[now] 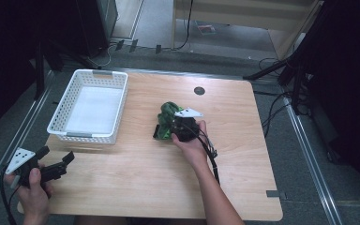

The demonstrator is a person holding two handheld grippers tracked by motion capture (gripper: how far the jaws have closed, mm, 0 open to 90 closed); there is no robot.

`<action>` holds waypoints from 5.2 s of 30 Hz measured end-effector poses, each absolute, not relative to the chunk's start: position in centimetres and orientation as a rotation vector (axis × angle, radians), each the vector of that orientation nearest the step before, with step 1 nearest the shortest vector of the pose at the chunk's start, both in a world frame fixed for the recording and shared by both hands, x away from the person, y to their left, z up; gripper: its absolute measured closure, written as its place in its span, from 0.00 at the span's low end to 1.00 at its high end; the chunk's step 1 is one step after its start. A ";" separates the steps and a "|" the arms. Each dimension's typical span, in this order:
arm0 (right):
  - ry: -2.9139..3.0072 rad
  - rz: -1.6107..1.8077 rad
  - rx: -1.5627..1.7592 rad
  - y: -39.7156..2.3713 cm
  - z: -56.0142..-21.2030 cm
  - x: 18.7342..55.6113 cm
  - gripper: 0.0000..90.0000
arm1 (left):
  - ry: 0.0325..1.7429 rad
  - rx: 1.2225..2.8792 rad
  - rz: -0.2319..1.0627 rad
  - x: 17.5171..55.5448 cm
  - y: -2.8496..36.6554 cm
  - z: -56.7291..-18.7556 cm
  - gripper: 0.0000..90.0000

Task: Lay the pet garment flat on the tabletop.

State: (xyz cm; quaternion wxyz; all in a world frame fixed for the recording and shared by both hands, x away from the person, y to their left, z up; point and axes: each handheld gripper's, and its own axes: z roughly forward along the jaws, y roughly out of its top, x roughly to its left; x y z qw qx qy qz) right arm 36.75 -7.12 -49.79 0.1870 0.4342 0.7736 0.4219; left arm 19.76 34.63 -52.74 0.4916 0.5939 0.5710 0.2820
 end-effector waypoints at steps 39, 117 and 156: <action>2.221 1.380 1.296 -18.4 -49.8 25.6 0.51 | 0.795 1.794 0.115 25.9 11.2 -51.3 0.83; 2.444 1.030 1.377 -12.5 -53.1 35.8 0.65 | 1.097 1.901 0.110 27.7 13.5 -54.7 0.52; 2.235 1.242 1.474 -15.2 -53.6 32.7 0.92 | 1.315 1.899 0.311 31.7 10.8 -54.6 0.90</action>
